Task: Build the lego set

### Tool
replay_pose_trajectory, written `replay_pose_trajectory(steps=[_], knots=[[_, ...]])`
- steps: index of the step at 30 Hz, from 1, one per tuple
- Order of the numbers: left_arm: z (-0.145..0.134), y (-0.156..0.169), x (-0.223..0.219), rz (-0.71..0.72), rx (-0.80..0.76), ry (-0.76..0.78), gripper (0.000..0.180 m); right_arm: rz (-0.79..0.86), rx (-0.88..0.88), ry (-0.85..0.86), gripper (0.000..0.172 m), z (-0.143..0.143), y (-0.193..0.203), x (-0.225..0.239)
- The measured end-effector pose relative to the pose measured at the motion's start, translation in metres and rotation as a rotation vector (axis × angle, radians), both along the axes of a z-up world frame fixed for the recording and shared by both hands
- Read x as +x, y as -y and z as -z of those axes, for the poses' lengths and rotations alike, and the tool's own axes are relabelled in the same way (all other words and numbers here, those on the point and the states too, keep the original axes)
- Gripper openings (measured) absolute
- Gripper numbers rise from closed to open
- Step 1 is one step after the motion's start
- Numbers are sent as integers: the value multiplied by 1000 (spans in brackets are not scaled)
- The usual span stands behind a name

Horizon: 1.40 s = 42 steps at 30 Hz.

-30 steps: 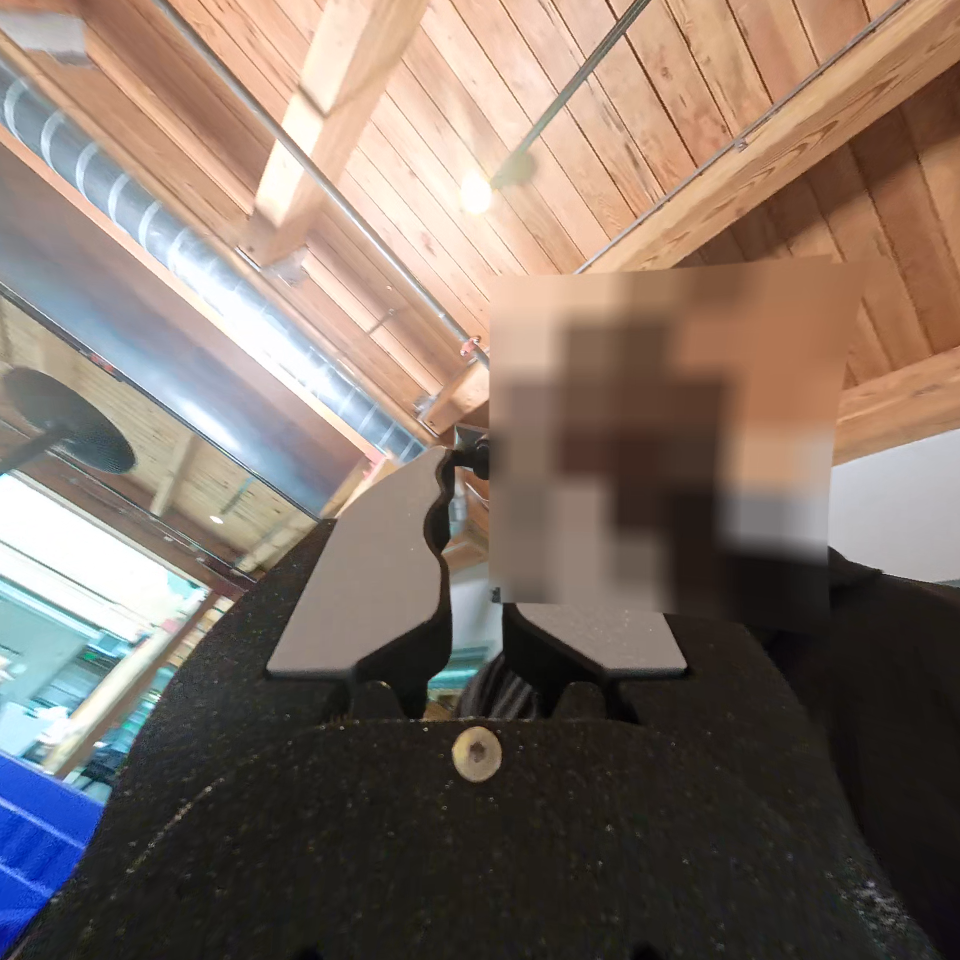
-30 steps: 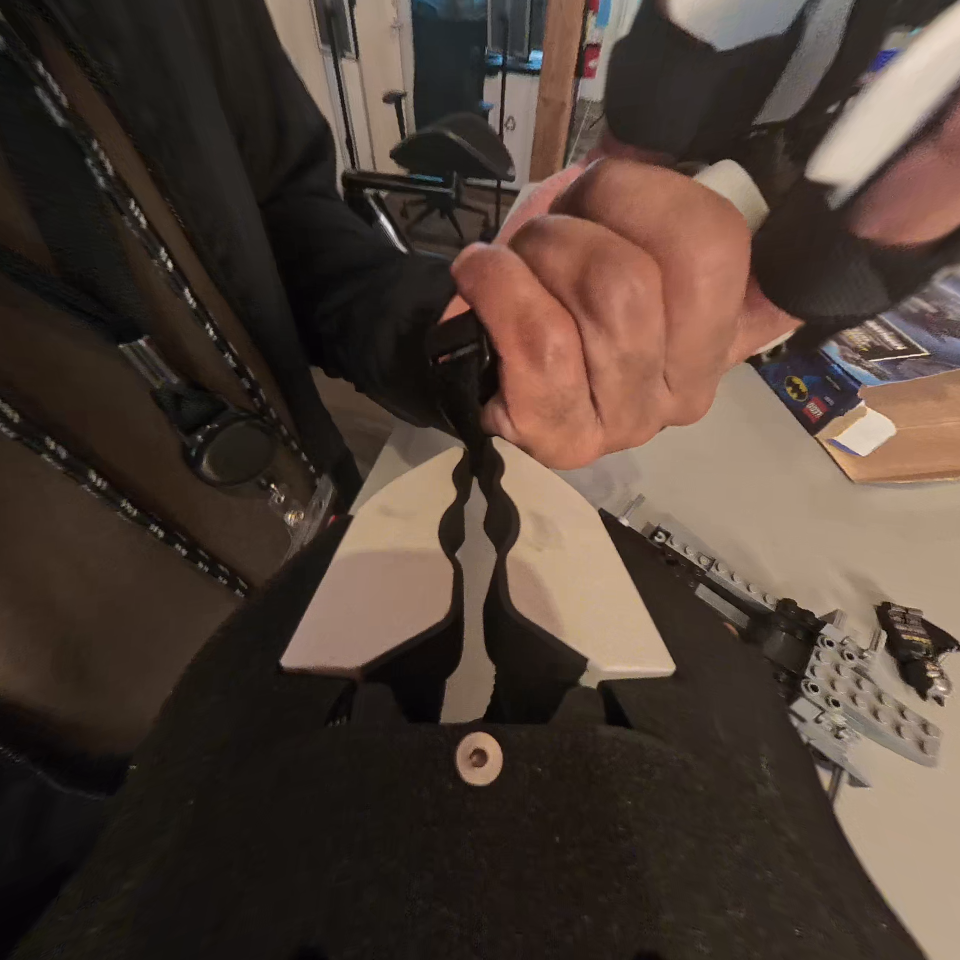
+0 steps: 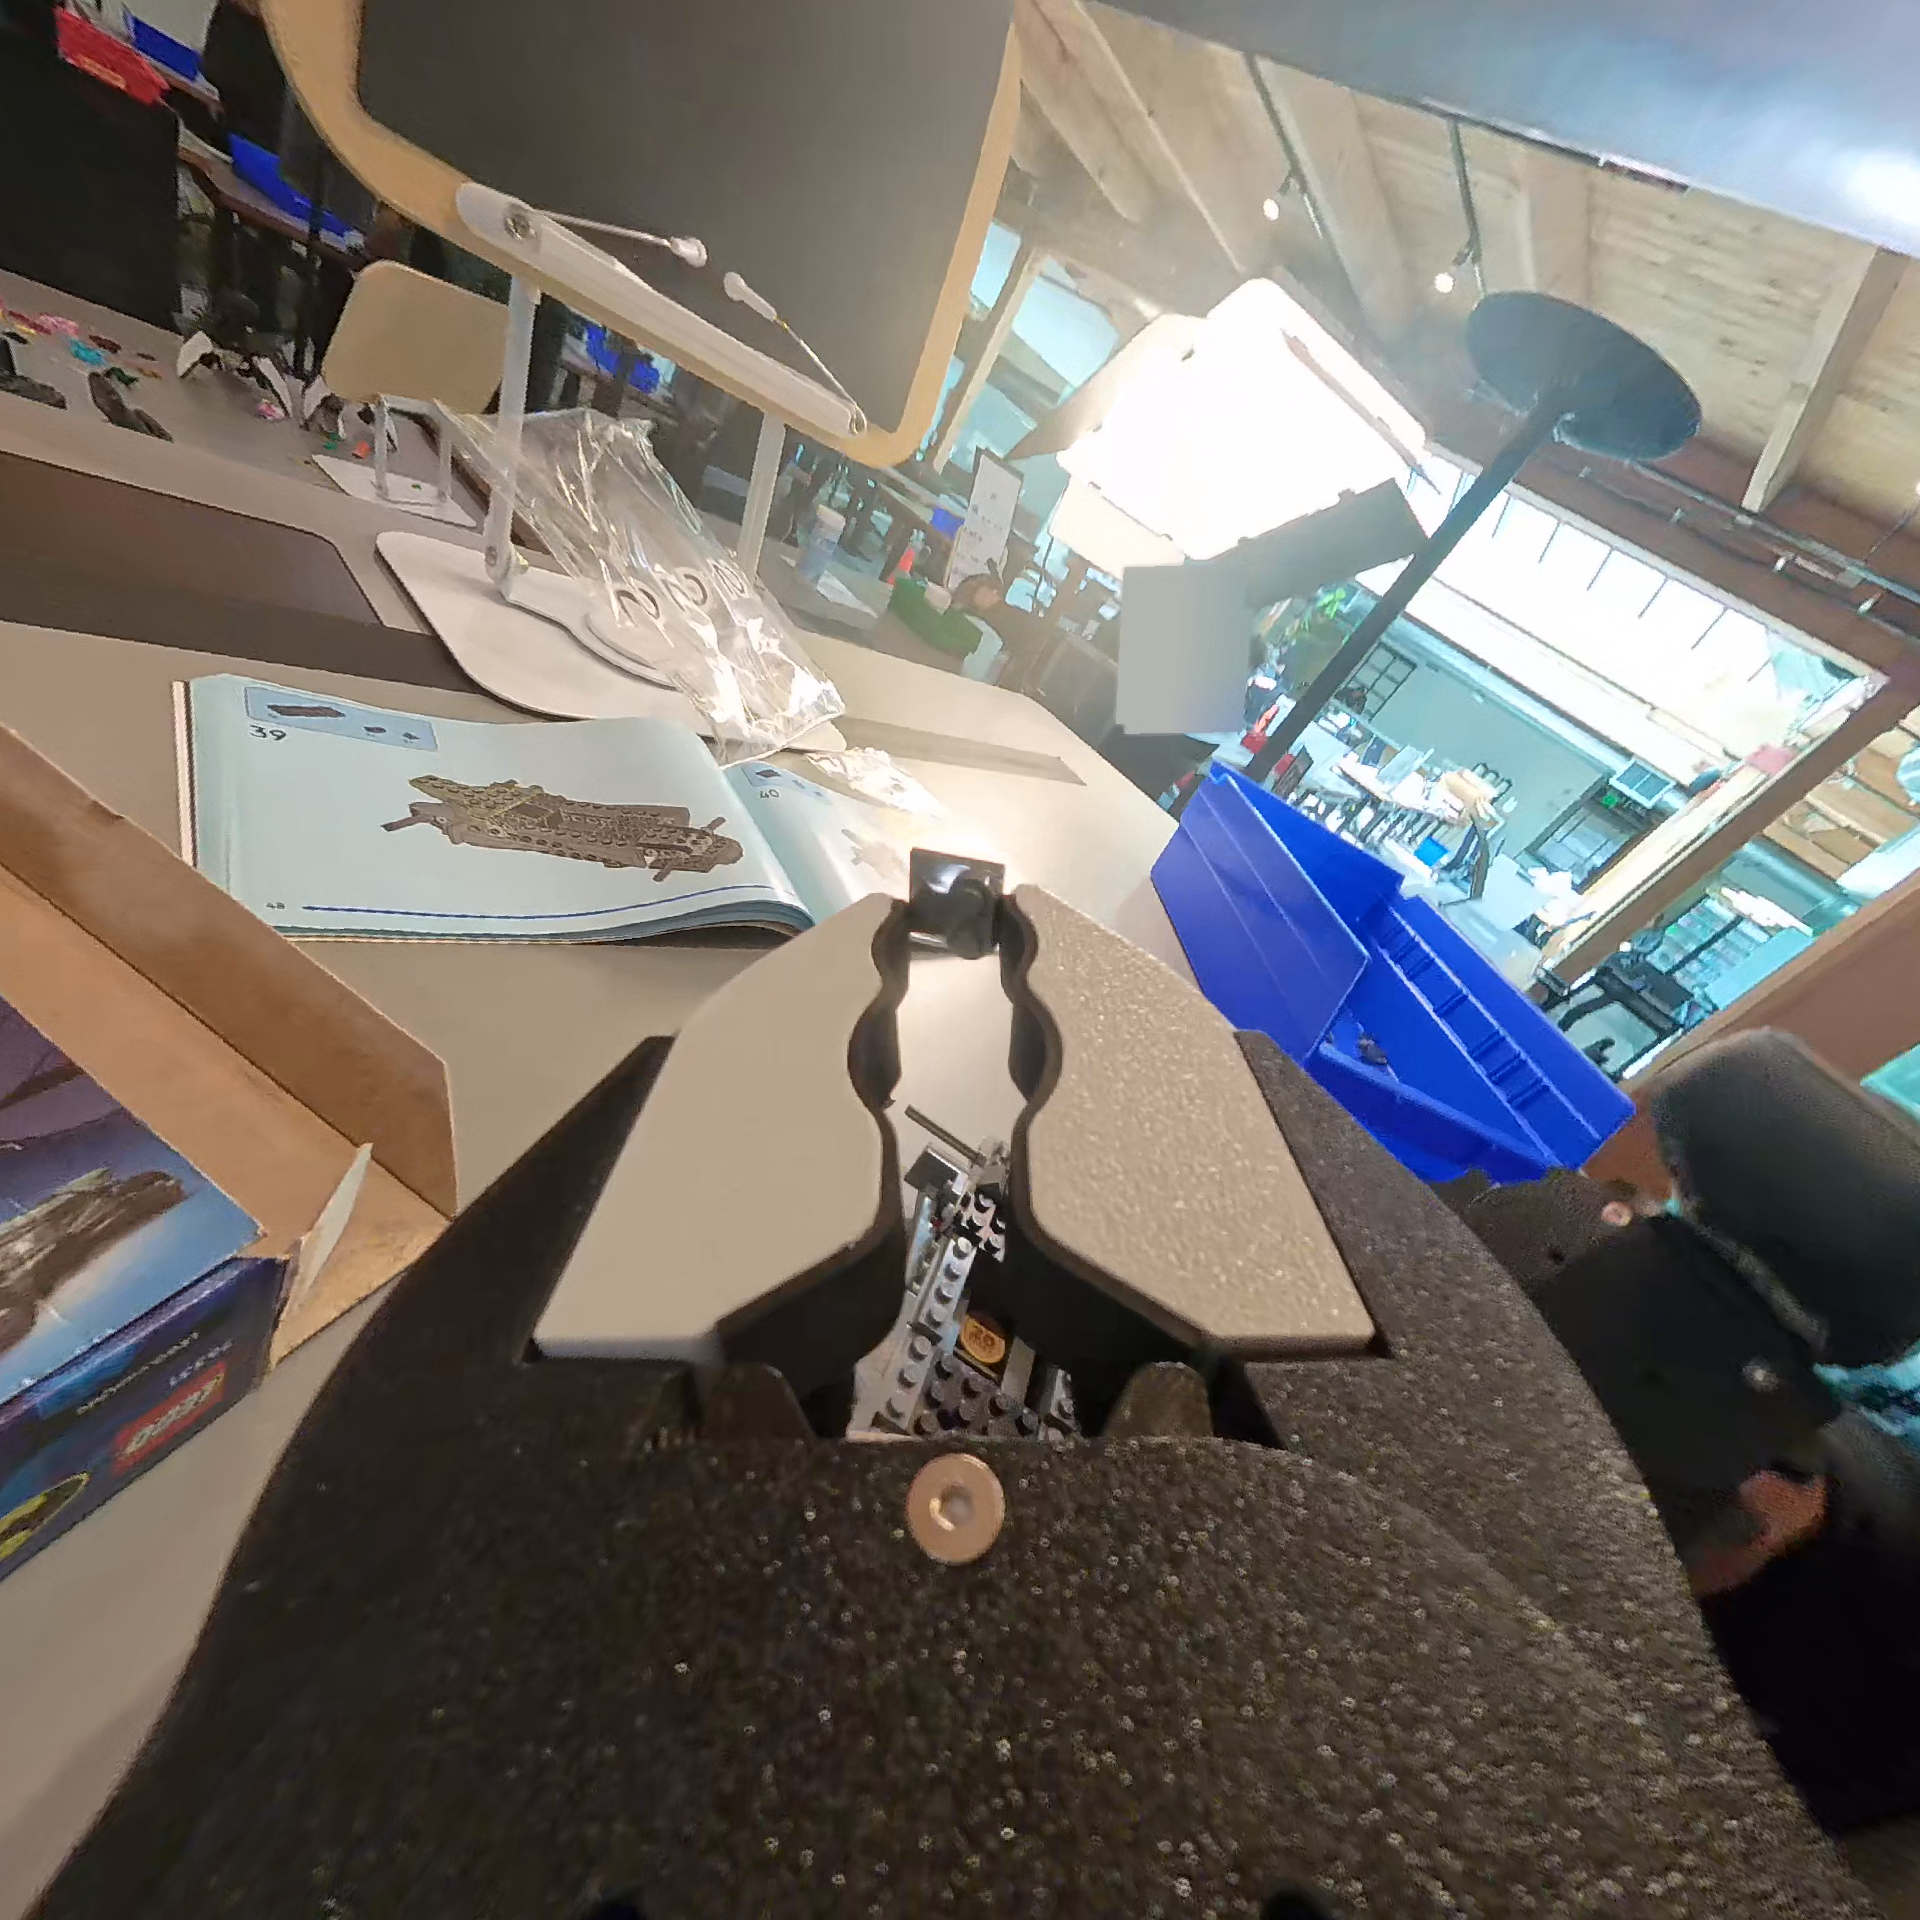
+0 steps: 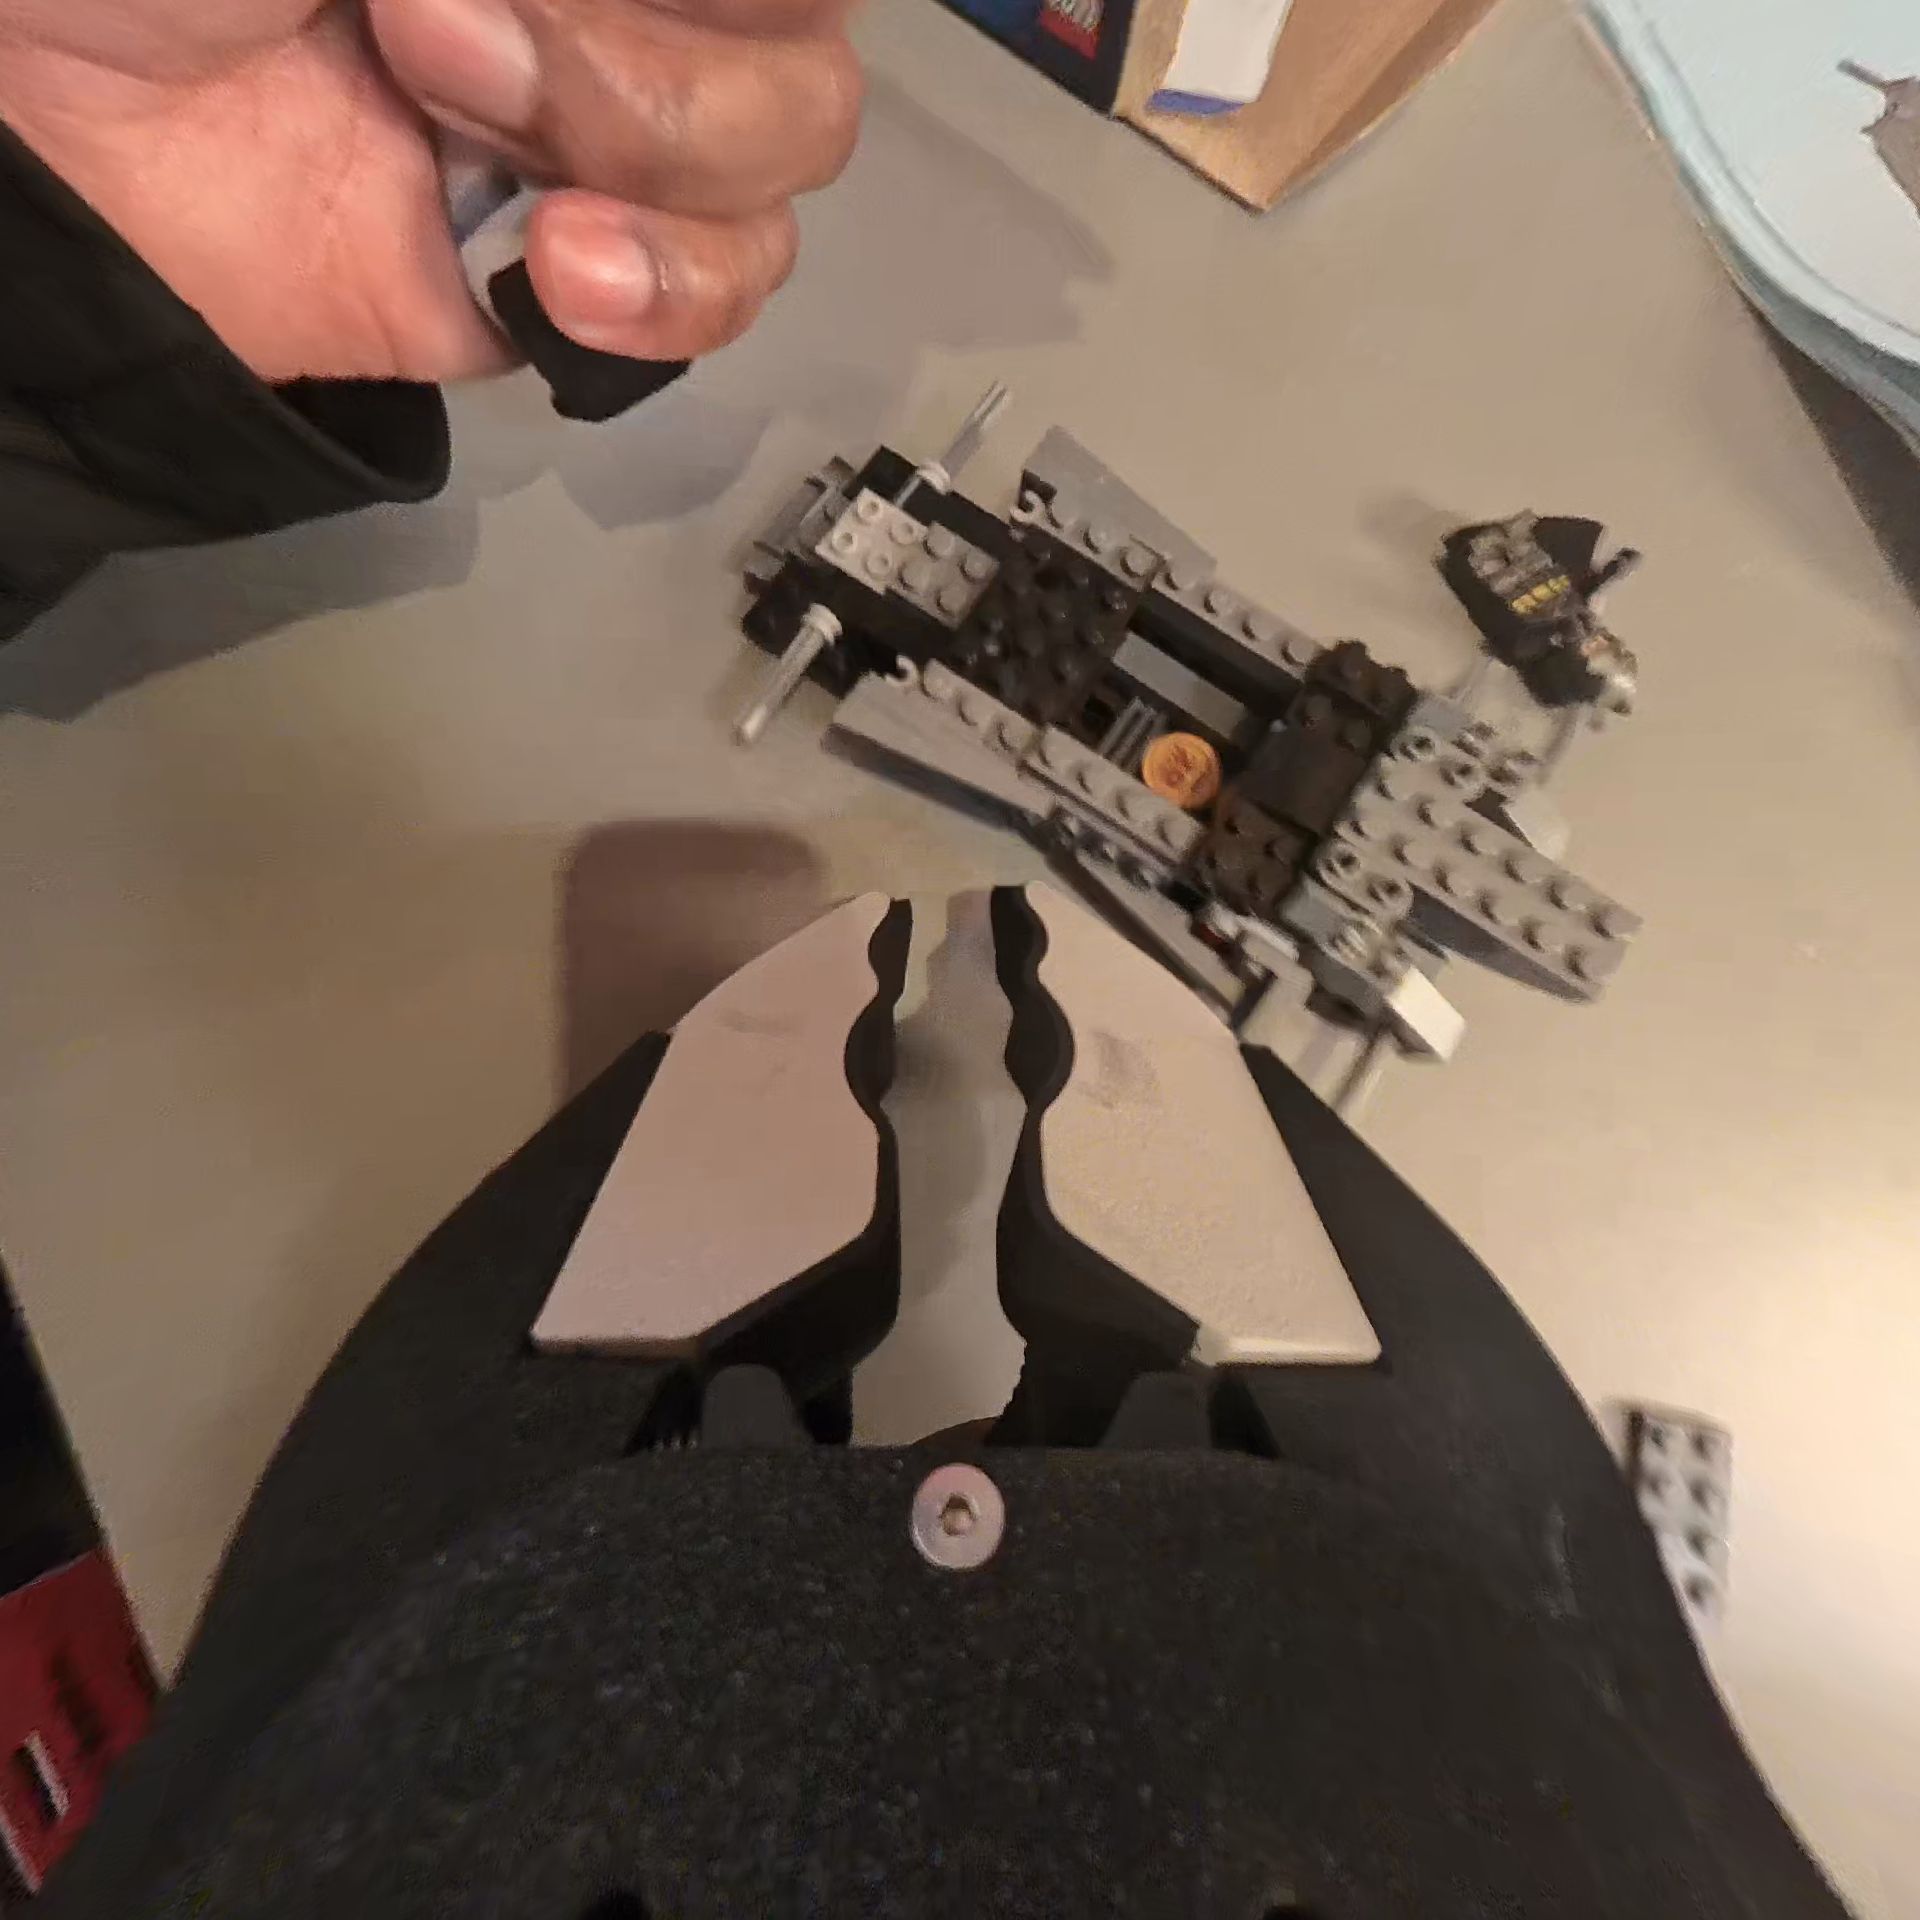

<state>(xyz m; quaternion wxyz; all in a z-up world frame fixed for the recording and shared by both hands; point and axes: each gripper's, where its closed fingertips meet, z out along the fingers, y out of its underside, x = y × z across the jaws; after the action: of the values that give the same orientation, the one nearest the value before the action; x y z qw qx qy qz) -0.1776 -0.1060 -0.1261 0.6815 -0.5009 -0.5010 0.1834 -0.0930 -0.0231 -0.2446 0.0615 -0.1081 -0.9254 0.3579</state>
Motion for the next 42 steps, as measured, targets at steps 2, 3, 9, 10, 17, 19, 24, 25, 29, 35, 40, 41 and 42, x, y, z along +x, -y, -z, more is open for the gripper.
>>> replay_pose_trajectory(steps=[2,3,9,10,17,19,24,25,29,35,40,41,42], knots=[[-2,-6,5,22,-50,12,17,57,-46,-15,16,-15,-28,-8],[-2,-9,9,33,-80,21,17,104,-68,-29,16,-21,-47,-16],[3,-53,28,159,-201,69,17,415,-56,-33,24,-10,-155,-88],[4,-63,29,185,-212,70,16,412,-56,-11,26,-4,-158,-93],[-1,-100,28,297,-212,79,16,304,-59,106,37,10,-143,-95],[-1,-102,28,306,-214,90,16,288,-26,95,37,13,-142,-97],[2,-107,25,319,-253,128,16,264,9,83,21,13,-134,-98],[2,-107,24,321,-262,136,16,254,17,85,16,13,-132,-97],[8,-114,20,338,-321,191,16,261,15,54,15,12,-126,-98],[23,-144,17,417,-425,298,17,307,-85,-16,15,-8,-118,-90],[56,-178,16,507,-557,423,17,343,-144,-19,15,-24,-120,-76],[62,-184,16,527,-577,443,17,349,-152,-7,15,-24,-122,-74],[67,-191,16,546,-591,461,17,356,-161,8,15,-23,-123,-72]])
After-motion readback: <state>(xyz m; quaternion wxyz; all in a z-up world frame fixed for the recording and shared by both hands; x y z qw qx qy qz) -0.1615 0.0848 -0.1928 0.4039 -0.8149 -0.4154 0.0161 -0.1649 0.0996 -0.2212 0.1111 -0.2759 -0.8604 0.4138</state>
